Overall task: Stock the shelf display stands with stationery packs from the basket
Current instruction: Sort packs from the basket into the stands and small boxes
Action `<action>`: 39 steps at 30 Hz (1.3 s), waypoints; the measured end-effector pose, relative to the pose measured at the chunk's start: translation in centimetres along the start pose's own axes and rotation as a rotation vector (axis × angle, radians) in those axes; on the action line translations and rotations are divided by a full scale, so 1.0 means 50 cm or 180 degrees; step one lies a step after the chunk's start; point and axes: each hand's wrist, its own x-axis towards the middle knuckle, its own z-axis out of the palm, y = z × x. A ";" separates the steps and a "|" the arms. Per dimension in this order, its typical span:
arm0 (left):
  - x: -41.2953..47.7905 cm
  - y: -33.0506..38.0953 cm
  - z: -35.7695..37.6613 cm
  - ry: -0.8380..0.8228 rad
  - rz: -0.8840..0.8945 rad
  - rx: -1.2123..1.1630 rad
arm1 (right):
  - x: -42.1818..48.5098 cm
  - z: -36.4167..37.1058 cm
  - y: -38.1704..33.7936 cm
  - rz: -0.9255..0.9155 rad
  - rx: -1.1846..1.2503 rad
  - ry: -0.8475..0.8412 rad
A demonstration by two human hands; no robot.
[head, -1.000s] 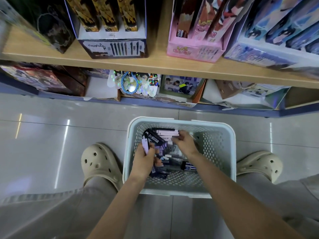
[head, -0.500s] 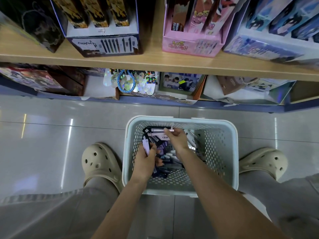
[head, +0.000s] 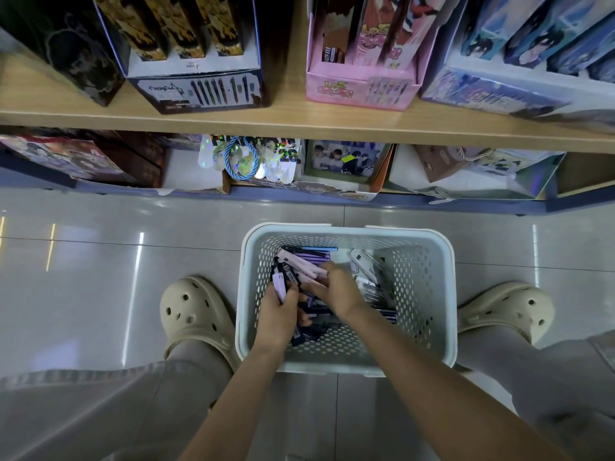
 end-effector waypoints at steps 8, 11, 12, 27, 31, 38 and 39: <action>-0.004 -0.021 0.005 0.0017 -0.0102 0.0349 | -0.014 -0.011 -0.005 -0.0070 -0.0349 -0.0309; -0.006 -0.021 0.005 -0.0014 -0.0176 0.0129 | -0.039 -0.033 0.009 0.0021 -0.0075 -0.0167; -0.005 -0.019 0.006 -0.0001 -0.0238 -0.0079 | -0.048 -0.040 0.016 0.0053 0.0145 -0.0118; -0.030 0.013 0.038 -0.0333 -0.0054 -0.0956 | -0.142 -0.056 -0.006 -0.0813 0.0899 0.0470; -0.020 0.014 0.023 -0.0282 -0.0030 -0.1054 | -0.095 -0.096 0.046 -0.0487 0.0128 0.0966; -0.008 0.006 0.021 -0.0321 -0.0118 -0.1044 | -0.009 -0.116 0.108 0.0359 -0.0817 0.0427; -0.007 0.003 0.023 -0.0320 -0.0131 -0.1023 | -0.006 -0.112 0.107 0.0377 -0.1237 0.0487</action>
